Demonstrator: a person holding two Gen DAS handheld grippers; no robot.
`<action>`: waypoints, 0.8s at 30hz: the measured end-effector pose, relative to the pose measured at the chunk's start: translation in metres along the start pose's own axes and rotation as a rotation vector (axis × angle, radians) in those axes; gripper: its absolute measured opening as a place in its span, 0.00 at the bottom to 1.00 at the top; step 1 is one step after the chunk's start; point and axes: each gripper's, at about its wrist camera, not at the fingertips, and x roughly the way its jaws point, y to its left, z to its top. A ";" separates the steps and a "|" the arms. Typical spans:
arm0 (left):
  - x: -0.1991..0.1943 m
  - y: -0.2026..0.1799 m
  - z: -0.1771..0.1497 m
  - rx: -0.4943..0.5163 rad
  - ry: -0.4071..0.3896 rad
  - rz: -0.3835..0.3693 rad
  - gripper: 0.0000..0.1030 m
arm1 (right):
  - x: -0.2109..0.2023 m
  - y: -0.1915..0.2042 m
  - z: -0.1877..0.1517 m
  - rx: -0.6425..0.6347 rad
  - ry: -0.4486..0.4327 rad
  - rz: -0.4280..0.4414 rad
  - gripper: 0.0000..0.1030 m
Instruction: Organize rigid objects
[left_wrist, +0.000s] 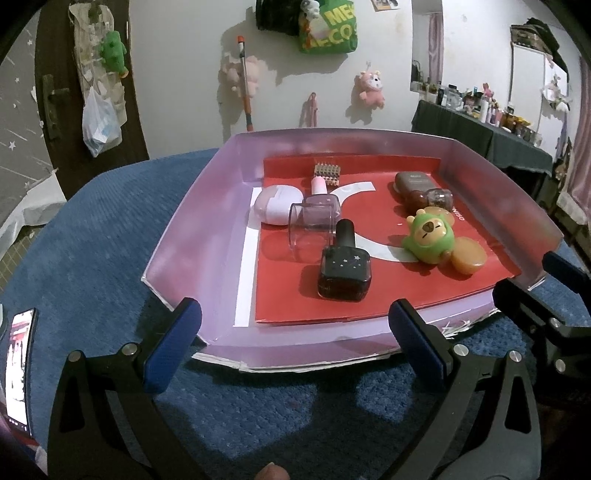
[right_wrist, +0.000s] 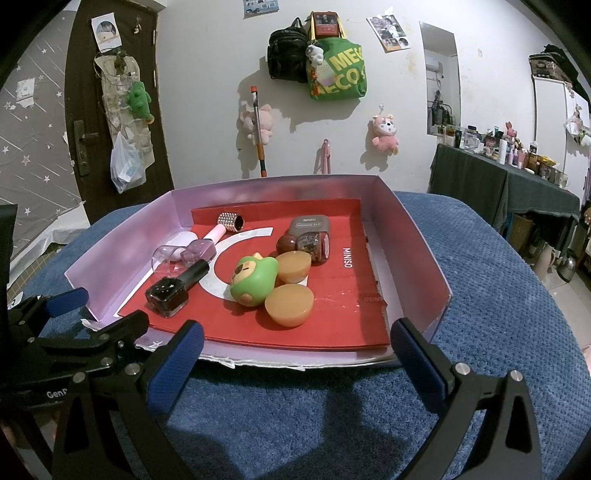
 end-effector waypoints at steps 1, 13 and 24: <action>0.001 0.001 0.000 -0.003 0.002 -0.004 1.00 | 0.000 0.000 0.000 0.000 0.000 -0.001 1.00; -0.023 0.000 0.004 0.020 -0.043 -0.007 1.00 | -0.023 -0.002 0.011 0.002 -0.058 0.019 1.00; -0.044 -0.001 -0.017 0.001 -0.012 -0.023 1.00 | -0.040 -0.010 -0.008 0.019 0.024 0.075 1.00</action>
